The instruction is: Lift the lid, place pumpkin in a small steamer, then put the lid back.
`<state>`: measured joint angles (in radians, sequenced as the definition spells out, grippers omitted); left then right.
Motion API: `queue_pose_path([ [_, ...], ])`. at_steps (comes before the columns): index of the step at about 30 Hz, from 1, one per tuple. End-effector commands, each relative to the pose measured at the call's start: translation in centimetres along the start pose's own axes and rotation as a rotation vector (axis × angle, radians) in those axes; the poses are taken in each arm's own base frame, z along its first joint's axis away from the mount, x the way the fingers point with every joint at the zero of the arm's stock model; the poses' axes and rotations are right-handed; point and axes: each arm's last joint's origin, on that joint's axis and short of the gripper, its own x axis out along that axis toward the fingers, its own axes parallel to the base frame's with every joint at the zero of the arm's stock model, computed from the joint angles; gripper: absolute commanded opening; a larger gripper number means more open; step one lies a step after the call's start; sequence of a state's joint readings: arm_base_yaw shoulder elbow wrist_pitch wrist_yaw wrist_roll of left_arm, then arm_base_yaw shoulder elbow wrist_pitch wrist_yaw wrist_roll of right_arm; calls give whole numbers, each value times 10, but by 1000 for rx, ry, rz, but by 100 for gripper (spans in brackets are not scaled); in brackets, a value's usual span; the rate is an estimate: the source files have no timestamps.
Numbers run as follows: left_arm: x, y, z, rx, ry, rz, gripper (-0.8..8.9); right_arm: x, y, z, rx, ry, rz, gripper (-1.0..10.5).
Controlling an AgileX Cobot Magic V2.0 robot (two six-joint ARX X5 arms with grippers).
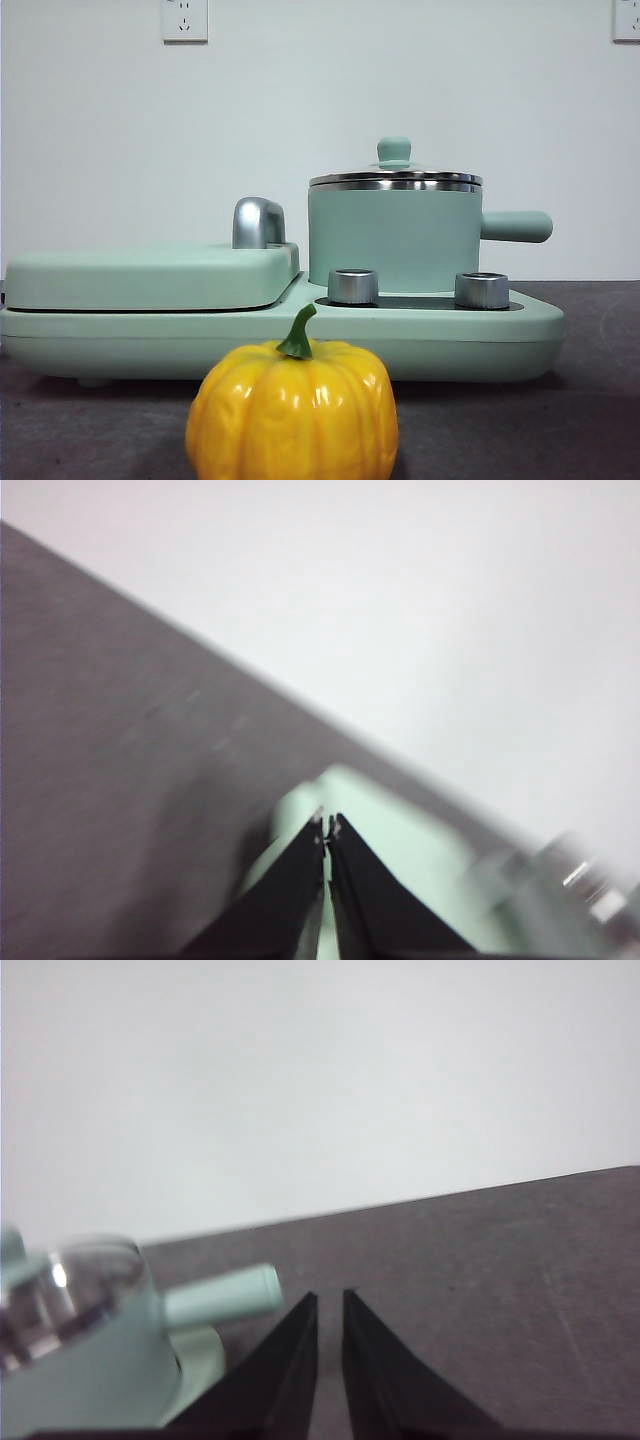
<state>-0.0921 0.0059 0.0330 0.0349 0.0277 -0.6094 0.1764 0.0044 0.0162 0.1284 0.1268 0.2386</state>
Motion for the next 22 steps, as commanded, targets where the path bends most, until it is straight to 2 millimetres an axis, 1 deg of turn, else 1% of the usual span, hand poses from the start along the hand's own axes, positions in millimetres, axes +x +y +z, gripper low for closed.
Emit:
queue_pose_path([
  [1,0,-6,9,-144,-94,-74,7,0,1,3,89,-30,10,37],
  [4,-4,-16,23,-163,-200,-163,10,-1,3,11,200,-63,38,29],
  [5,-5,-19,27,-161,-221,-180,10,-1,4,15,226,-68,43,8],
  [7,-8,-26,38,-155,-240,-190,10,-3,6,25,264,-82,50,8],
  [10,-12,-36,52,-150,-222,-173,11,-5,10,40,272,-88,53,8],
  [13,-15,-48,68,-131,-166,-125,11,-7,13,54,267,-55,58,8],
  [17,-15,-63,90,7,-97,-61,11,-8,18,71,223,1,73,8],
  [22,-3,-79,111,217,26,-45,11,-2,25,86,127,88,122,8],
])
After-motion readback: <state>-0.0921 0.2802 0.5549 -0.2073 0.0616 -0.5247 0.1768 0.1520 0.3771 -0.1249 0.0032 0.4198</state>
